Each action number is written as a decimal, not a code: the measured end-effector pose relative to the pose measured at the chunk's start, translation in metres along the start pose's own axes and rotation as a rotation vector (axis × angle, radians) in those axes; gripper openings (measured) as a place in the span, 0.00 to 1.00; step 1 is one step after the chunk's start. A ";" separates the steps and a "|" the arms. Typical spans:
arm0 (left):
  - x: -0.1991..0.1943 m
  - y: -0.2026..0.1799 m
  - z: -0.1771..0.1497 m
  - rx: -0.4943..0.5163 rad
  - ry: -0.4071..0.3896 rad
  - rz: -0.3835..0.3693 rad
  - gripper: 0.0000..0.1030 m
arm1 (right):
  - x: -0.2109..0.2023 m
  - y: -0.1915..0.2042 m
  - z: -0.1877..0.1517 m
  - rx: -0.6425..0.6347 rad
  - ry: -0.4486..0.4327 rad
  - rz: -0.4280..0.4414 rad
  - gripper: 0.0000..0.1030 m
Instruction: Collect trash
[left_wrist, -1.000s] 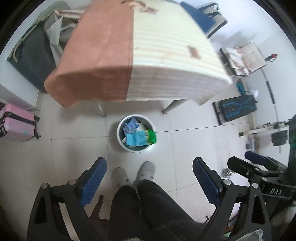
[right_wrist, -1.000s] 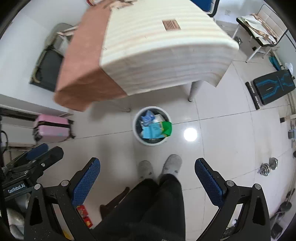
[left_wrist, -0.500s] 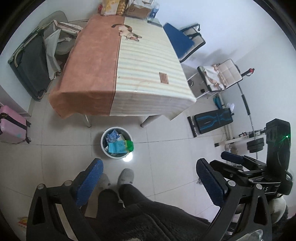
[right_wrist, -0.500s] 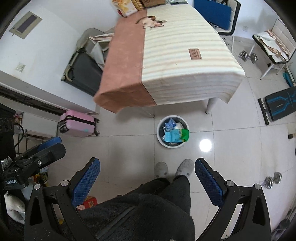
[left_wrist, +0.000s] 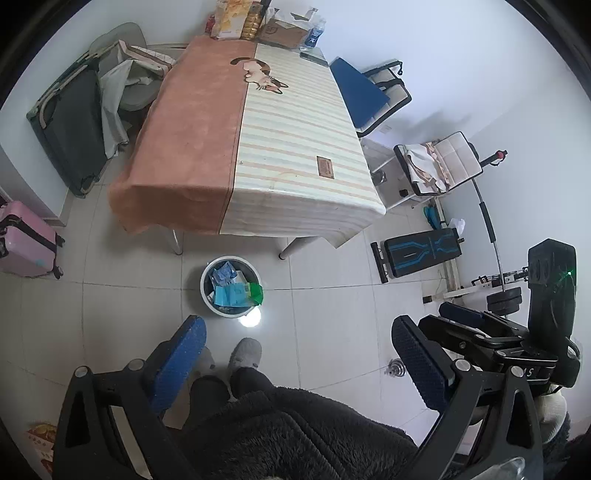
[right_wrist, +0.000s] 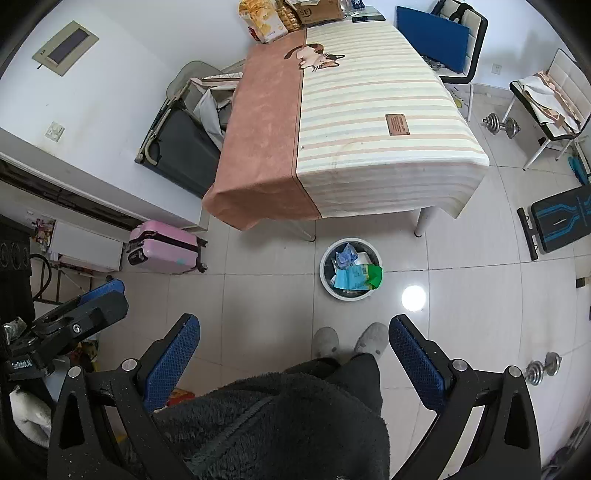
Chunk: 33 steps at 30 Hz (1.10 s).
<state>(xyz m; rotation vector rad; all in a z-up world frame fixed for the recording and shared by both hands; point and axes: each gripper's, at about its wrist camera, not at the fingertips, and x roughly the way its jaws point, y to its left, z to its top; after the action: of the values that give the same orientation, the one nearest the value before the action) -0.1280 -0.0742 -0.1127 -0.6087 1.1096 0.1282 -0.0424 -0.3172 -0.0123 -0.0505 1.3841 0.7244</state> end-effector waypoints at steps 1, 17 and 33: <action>0.000 0.000 0.000 -0.003 -0.001 0.000 1.00 | 0.000 -0.001 0.000 0.002 0.000 0.001 1.00; -0.004 0.000 -0.002 -0.010 -0.002 0.012 1.00 | -0.005 0.001 0.005 -0.017 0.005 -0.001 1.00; -0.011 -0.003 -0.005 -0.022 -0.016 0.007 1.00 | -0.013 0.008 0.006 -0.031 0.001 -0.005 1.00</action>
<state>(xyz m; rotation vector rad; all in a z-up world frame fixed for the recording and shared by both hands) -0.1353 -0.0773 -0.1037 -0.6223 1.0961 0.1510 -0.0412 -0.3140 0.0041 -0.0788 1.3738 0.7411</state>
